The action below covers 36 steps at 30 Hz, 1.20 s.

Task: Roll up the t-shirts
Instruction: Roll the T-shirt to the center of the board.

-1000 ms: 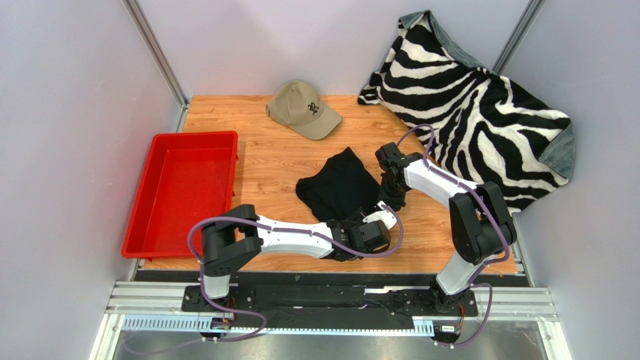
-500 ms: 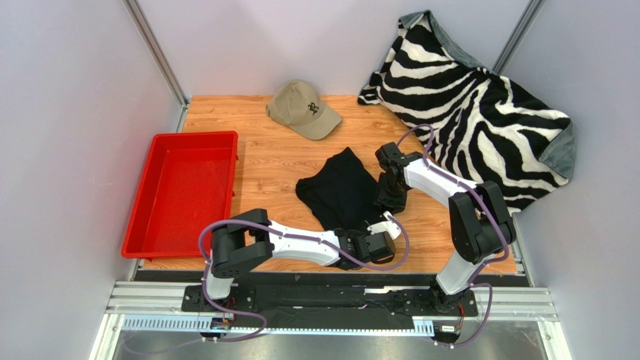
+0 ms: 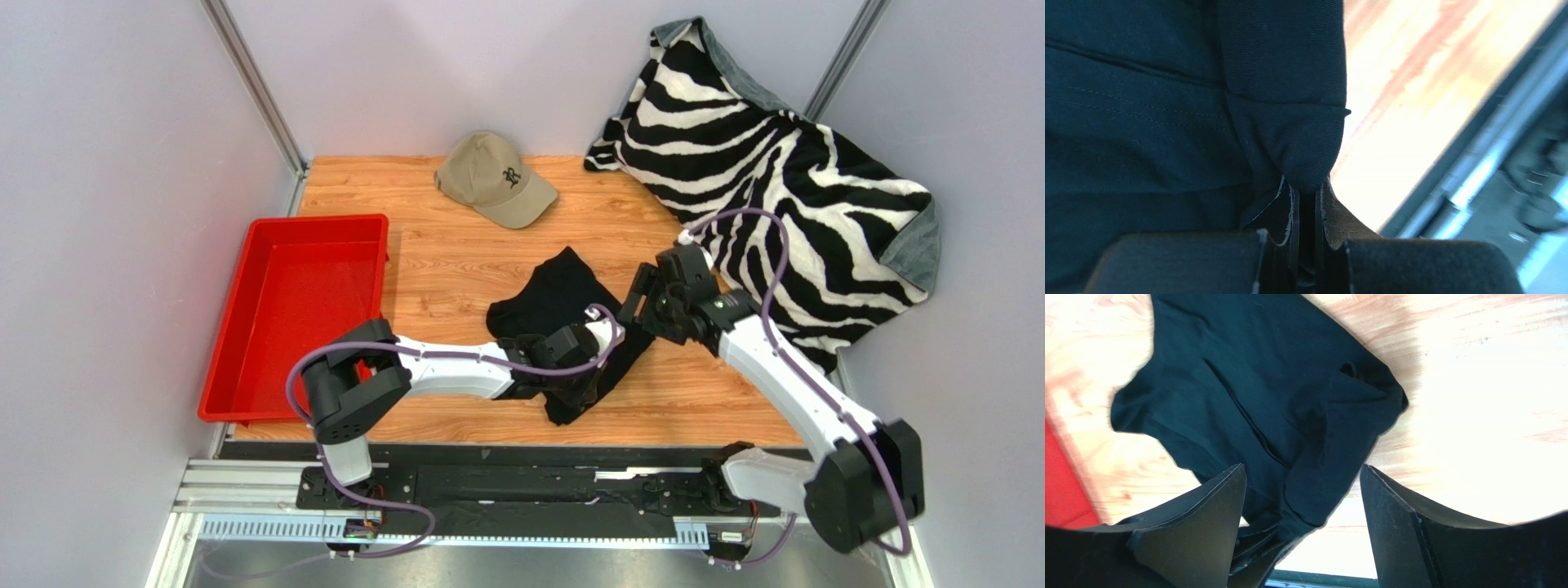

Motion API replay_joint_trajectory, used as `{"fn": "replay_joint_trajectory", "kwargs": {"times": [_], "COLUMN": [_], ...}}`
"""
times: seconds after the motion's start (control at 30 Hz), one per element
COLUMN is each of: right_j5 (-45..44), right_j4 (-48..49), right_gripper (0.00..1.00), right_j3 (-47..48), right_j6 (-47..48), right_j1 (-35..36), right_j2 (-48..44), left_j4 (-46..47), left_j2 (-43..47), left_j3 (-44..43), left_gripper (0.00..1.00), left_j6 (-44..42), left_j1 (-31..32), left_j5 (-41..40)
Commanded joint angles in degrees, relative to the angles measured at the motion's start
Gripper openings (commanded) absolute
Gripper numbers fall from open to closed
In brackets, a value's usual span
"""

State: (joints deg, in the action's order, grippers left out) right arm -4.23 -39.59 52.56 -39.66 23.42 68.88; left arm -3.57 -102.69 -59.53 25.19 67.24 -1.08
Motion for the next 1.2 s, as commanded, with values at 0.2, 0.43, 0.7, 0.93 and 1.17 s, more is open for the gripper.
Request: {"fn": "replay_joint_trajectory", "kwargs": {"times": [0.2, 0.43, 0.7, 0.93, 1.17], "right_j5": [-1.7, -4.0, -5.6, -8.3, -12.6], "right_j4": [9.5, 9.8, 8.1, 9.4, 7.8], "right_gripper": [0.7, 0.7, 0.71, 0.7, 0.6], "right_j3": [-17.4, -27.1, -30.2, -30.6, -27.0], "right_j6": [-8.9, -14.5, -17.6, -18.6, -18.6], "right_j1": [3.8, 5.8, 5.9, 5.9, 5.6], "right_j2": [-15.9, -25.8, -28.3, -26.1, -16.9], "left_j4": [10.9, 8.5, 8.0, 6.0, 5.1], "left_j2": [0.0, -2.2, -4.2, -5.3, -5.3], "left_j3": [7.8, 7.1, 6.7, 4.7, 3.8], "left_gripper": [0.02, 0.02, 0.01, 0.01, 0.01], "left_j6": [15.9, 19.7, 21.9, 21.7, 21.0], "left_j1": [-6.1, -7.5, -9.0, -9.4, -9.8], "left_j5": [33.1, 37.1, 39.1, 39.8, 40.0]}}
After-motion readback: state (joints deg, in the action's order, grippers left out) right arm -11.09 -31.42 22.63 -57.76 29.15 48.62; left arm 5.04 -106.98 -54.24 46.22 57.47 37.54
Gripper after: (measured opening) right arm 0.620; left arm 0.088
